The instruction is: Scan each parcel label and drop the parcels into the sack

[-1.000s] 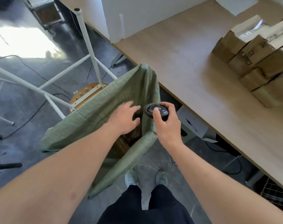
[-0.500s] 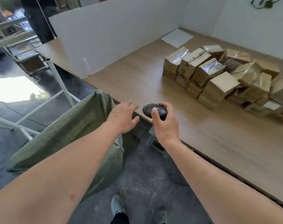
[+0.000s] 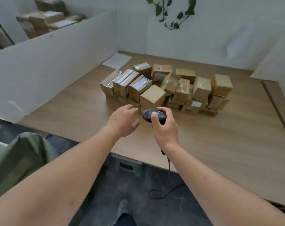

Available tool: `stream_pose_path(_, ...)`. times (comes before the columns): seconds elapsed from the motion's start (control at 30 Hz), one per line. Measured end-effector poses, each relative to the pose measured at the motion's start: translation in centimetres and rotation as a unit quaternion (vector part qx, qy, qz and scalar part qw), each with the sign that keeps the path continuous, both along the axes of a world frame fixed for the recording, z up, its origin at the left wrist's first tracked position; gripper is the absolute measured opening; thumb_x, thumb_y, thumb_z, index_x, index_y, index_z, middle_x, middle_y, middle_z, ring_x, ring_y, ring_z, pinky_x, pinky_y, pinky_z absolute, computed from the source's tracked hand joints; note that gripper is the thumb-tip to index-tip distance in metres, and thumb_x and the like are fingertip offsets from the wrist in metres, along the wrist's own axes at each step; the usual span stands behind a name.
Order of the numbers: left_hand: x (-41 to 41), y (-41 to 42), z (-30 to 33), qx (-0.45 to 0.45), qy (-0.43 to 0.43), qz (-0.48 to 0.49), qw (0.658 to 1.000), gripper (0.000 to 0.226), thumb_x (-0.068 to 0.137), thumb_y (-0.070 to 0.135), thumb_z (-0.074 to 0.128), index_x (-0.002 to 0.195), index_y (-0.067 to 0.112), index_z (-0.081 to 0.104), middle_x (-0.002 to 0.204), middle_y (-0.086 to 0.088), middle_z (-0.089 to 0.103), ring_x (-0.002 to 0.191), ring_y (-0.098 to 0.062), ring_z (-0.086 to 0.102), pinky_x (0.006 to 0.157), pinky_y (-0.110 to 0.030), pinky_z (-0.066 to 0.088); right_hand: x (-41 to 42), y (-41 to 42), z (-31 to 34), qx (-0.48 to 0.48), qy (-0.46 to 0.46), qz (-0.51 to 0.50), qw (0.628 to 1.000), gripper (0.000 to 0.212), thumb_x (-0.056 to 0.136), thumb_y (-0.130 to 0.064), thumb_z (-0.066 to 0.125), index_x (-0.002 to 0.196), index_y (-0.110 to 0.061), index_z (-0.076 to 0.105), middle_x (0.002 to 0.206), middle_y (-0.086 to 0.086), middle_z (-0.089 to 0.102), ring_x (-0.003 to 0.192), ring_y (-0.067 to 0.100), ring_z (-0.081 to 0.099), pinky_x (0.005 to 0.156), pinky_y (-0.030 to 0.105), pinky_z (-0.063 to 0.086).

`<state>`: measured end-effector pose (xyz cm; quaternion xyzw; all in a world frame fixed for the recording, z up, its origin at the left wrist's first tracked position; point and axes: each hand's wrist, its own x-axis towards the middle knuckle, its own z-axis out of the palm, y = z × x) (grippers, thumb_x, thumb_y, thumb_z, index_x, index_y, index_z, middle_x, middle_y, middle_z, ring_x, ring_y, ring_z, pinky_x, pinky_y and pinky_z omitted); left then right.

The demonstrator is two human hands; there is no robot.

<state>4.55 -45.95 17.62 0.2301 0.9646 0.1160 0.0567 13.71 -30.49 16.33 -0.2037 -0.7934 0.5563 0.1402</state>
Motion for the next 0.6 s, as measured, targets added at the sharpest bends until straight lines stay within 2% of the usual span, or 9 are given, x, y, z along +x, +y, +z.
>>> stream_pose_path(0.13,-2.8,5.5,-0.2,-0.015,-0.007,-0.041,0.999,0.062,0.101,0.046,0.06,0.157,0.024,0.046,0.165,-0.003,0.038,0.148,-0.028,0.041,0.119,-0.043,0.038,-1.4,4.8,-0.1,0.0,-0.002,-0.043,0.999,0.032,0.1,-0.055,0.058,0.128,-0.04,0.056,0.104,-0.019,0.067,0.099,0.019,0.068,0.087,0.051,0.061)
stream_pose_path(0.3,-7.4,11.0,-0.7,-0.02,-0.002,-0.076,0.997,0.055,0.101,0.041,0.063,0.151,0.021,0.051,0.156,-0.005,0.047,0.137,-0.03,0.05,0.107,-0.043,0.046,-5.0,9.5,-0.9,0.004,-0.007,-0.09,0.996,0.044,0.09,-0.068,0.052,0.125,-0.043,0.058,0.102,-0.022,0.067,0.106,0.02,0.067,0.092,0.049,0.059)
stream_pose_path(0.43,-12.1,14.0,-2.2,-0.025,-0.024,-0.074,0.997,0.059,0.101,0.041,0.063,0.155,0.023,0.047,0.163,-0.005,0.039,0.142,-0.031,0.047,0.111,-0.045,0.045,-9.0,12.4,-2.5,0.0,-0.025,-0.113,0.993,0.027,0.103,-0.051,0.062,0.126,-0.038,0.06,0.101,-0.025,0.065,0.108,0.017,0.065,0.093,0.04,0.056)
stream_pose_path(0.6,-17.5,16.2,-5.3,-0.04,-0.05,-0.068,0.996,0.065,0.1,0.044,0.064,0.159,0.028,0.039,0.17,-0.005,0.028,0.151,-0.029,0.035,0.117,-0.046,0.039,-14.0,15.0,-4.2,-0.01,-0.044,-0.125,0.991,0.025,0.105,-0.046,0.063,0.127,-0.036,0.06,0.102,-0.024,0.065,0.103,0.009,0.064,0.087,0.032,0.051)
